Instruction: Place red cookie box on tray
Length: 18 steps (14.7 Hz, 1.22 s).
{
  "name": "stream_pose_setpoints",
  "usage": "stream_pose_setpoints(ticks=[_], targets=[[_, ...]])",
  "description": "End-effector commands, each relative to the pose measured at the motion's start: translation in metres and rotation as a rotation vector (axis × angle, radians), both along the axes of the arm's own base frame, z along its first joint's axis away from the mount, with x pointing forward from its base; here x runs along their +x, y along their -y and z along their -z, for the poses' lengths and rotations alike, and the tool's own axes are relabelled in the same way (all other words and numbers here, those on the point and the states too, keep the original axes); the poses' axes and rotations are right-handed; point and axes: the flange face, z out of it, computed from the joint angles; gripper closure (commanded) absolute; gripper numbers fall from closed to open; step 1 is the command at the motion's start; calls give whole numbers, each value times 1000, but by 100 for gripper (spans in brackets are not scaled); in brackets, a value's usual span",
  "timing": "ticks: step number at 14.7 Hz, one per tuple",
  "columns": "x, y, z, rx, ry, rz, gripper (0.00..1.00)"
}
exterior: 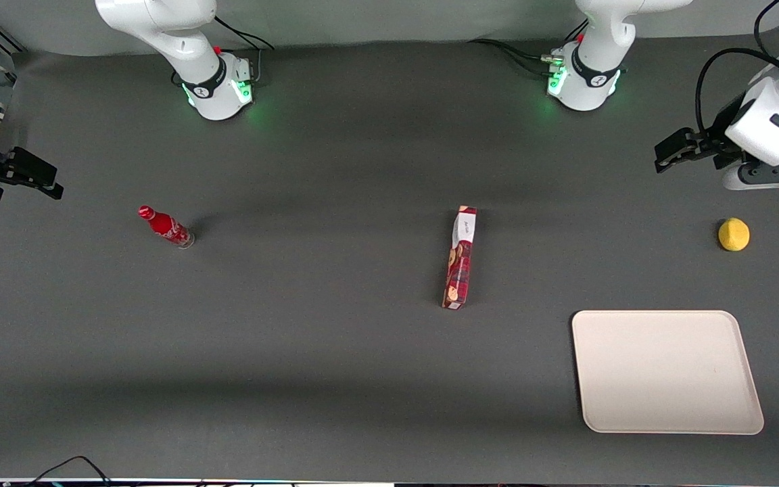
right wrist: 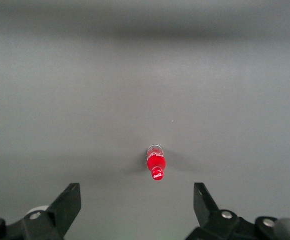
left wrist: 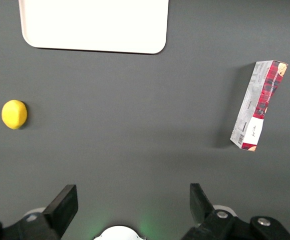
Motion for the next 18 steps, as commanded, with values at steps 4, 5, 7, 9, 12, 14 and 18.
stream_pose_setpoints(ticks=[4, 5, 7, 9, 12, 14, 18], targets=[[1, 44, -1, -108, -34, -75, 0], [2, 67, 8, -117, -57, -91, 0], [9, 111, 26, -119, -55, -164, 0], [19, 157, 62, -130, -76, -205, 0], [35, 201, 119, -162, -72, -224, 0], [43, 223, 176, -179, -70, -208, 0], [47, 251, 280, -196, -84, -160, 0]])
